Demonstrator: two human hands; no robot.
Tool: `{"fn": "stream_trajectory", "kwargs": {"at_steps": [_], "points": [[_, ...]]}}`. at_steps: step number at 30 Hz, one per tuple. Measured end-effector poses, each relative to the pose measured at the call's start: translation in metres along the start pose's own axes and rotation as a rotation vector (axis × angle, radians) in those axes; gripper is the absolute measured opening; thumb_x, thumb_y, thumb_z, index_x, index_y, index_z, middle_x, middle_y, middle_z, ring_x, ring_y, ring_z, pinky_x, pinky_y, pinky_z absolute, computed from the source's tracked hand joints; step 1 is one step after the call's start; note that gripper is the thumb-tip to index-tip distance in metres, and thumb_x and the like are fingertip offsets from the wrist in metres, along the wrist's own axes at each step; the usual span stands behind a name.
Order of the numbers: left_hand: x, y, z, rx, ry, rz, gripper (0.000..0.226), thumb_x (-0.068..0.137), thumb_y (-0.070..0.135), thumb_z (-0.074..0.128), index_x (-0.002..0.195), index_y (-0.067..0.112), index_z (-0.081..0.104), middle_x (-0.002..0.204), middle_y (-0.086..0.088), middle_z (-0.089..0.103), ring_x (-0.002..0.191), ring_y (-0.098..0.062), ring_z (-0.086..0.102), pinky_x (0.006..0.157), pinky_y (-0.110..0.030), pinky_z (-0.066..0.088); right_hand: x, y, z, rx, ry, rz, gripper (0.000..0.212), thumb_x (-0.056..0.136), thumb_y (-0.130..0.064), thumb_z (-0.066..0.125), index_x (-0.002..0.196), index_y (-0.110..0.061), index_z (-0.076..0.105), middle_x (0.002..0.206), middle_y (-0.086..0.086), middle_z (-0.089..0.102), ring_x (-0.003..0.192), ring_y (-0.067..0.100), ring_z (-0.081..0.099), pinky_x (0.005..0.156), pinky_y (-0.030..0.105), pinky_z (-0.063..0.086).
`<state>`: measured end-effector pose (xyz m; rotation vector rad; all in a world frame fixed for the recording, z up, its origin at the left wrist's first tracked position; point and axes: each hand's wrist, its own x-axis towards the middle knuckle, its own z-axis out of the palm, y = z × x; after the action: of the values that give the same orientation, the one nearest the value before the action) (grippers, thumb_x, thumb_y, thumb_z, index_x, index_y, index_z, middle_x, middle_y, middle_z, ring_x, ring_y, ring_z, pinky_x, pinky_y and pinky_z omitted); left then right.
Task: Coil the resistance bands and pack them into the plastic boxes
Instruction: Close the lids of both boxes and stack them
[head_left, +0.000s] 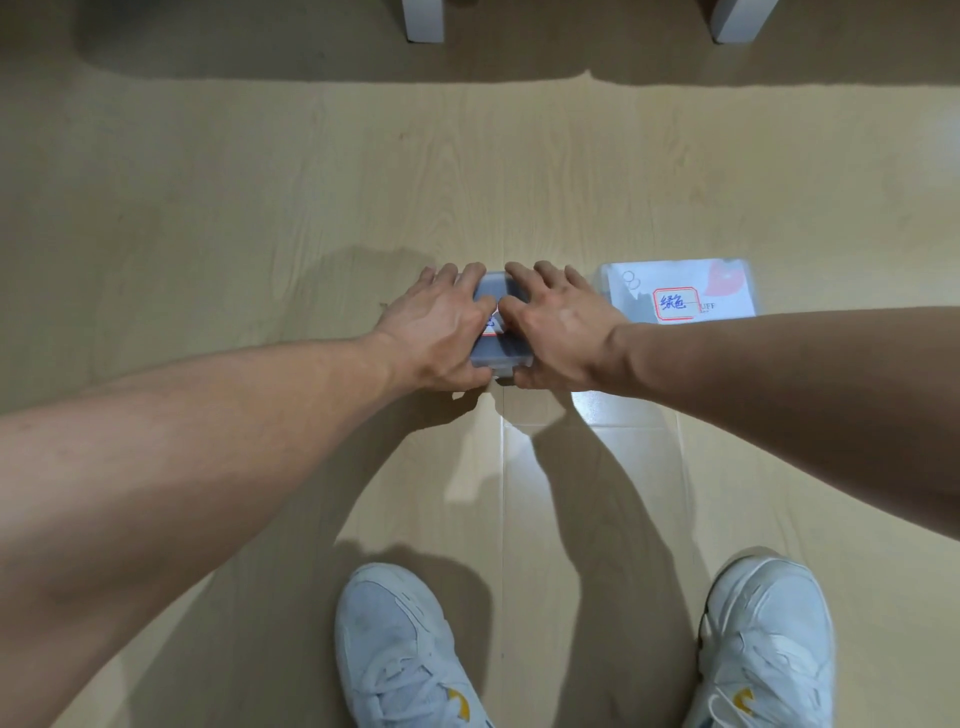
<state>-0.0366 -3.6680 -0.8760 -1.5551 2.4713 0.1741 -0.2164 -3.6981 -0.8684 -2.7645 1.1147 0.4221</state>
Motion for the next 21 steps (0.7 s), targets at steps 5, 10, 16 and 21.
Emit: {"fn": "stream_trajectory", "kwargs": {"at_steps": [5,10,16,21], "points": [[-0.001,0.001,0.002,0.003,0.003,-0.003,0.069,0.076,0.062,0.062,0.118,0.008,0.061,0.14,-0.022,0.045,0.116,-0.04,0.05,0.107,-0.053,0.039,-0.002,-0.003,0.006,-0.012,0.032,0.011,0.064,0.083,-0.06,0.06,0.129,-0.016,0.054,0.158,0.021,0.022,0.136,0.043,0.032,0.11,0.056,0.031],[-0.002,0.001,0.003,0.009,0.017,-0.002,0.067,0.079,0.061,0.063,0.119,0.006,0.06,0.147,-0.025,0.041,0.119,-0.042,0.047,0.109,-0.051,0.035,-0.008,-0.009,0.012,-0.059,-0.019,0.013,0.05,0.096,-0.055,0.047,0.131,-0.022,0.06,0.166,0.018,0.006,0.15,0.049,0.009,0.117,0.062,0.019],[-0.002,0.003,0.008,0.051,-0.007,-0.004,0.067,0.084,0.061,0.058,0.126,0.009,0.06,0.154,-0.025,0.033,0.128,-0.044,0.042,0.116,-0.055,0.028,-0.014,-0.014,0.017,-0.229,0.022,-0.061,0.057,0.1,-0.053,0.036,0.148,-0.023,0.043,0.166,0.019,0.01,0.149,0.049,0.014,0.119,0.065,0.01],[-0.001,0.002,0.007,0.05,-0.024,-0.015,0.068,0.08,0.058,0.061,0.129,0.011,0.059,0.156,-0.022,0.03,0.133,-0.041,0.039,0.12,-0.055,0.024,-0.016,-0.01,0.019,-0.14,0.042,-0.052,0.052,0.098,-0.048,0.045,0.139,-0.017,0.053,0.165,0.018,0.017,0.149,0.047,0.019,0.117,0.058,0.023]]}}
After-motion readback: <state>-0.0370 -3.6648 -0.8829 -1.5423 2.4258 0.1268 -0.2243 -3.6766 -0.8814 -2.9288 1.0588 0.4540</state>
